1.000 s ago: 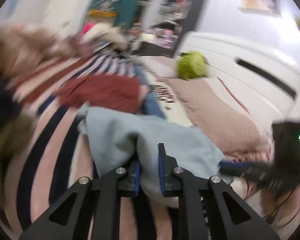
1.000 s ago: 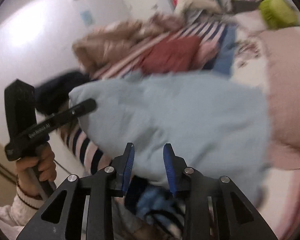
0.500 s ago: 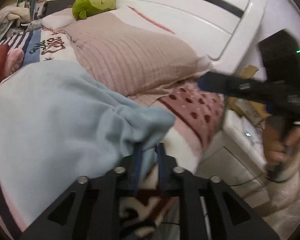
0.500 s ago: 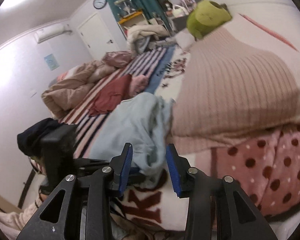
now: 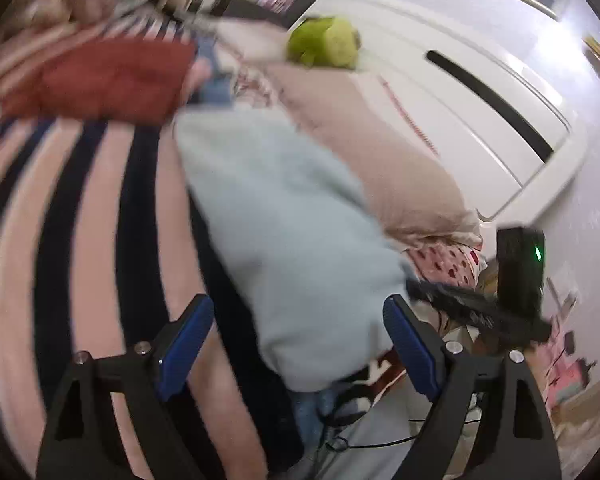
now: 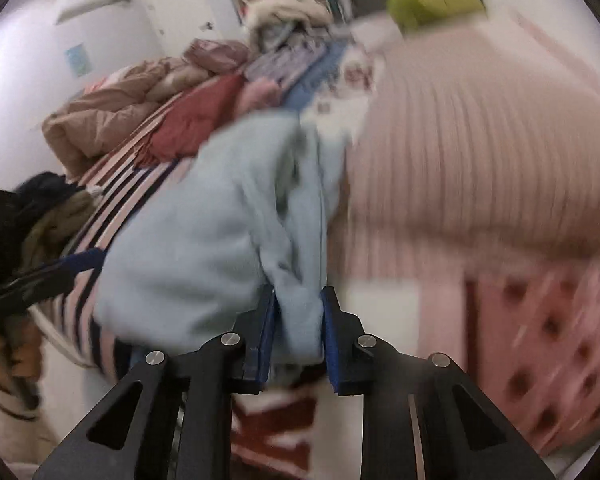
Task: Fold small clothes
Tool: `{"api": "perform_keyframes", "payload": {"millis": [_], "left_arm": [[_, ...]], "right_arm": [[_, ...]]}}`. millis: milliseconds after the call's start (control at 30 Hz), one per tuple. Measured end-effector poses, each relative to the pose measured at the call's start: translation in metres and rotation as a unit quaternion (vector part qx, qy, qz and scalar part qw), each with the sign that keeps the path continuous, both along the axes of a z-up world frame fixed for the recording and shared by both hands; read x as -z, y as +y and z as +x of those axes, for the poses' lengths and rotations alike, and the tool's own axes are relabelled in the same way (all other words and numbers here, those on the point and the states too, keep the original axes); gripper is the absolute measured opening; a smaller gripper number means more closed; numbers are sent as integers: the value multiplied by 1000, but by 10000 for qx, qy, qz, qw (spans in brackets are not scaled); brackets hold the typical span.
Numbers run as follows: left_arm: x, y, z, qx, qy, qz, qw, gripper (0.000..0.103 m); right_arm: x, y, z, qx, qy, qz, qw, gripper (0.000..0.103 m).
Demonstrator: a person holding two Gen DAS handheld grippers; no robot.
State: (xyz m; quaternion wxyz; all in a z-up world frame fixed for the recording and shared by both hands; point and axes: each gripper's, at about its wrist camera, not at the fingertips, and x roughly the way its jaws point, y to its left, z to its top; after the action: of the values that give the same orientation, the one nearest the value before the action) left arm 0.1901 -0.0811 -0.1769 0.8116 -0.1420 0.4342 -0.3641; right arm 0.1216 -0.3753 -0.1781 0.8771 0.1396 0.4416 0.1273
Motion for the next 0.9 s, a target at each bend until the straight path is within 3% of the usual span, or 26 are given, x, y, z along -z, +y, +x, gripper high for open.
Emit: {"api": "perform_keyframes", "payload": {"millis": [67,100,133,167,233,300,433,533,567,633,700,867,900], "left_arm": [[16,-6,8,49,319,-137,9994,84],[21,-11,10,120,439,-353,9983,70],[23,-15,11,205,484,-515,9973,50],[22,-17,10,159,467,-504,9975,49],[12,-15,2,170,292,-339,9989,37],[0,0,-10,285,172,-325,9989,36],[-5,43,-34,446,209,-113,9987,38],[4,63,-43,615,487,76,9969,47],[5,65,-43,589,522,138,9968,49],[2,70,-39,533,470,46,9975,65],[-2,71,-32,491,374,-104,9980,73],[12,56,-5,496,617,-224,9966,73],[18,53,0,492,704,-285,9959,67]], "right_arm": [[7,-5,-7,50,65,258,9996,16],[6,-7,-10,66,69,330,9994,16],[4,-10,-12,83,71,374,9992,17],[0,-12,-12,100,66,385,9992,19],[-8,-14,-14,39,-1,398,9992,19],[-21,-18,-18,-163,-77,628,9979,21],[-36,-22,-18,-394,-235,1077,9931,63],[-38,-20,-3,-487,-171,1263,9906,67],[-35,-17,7,-540,-60,1345,9894,74],[-26,-6,30,-709,163,1447,9868,79],[-11,5,55,-818,488,1600,9825,79],[22,28,101,-1103,1167,2200,9622,80],[25,34,108,-1156,1226,2147,9620,79]]}}
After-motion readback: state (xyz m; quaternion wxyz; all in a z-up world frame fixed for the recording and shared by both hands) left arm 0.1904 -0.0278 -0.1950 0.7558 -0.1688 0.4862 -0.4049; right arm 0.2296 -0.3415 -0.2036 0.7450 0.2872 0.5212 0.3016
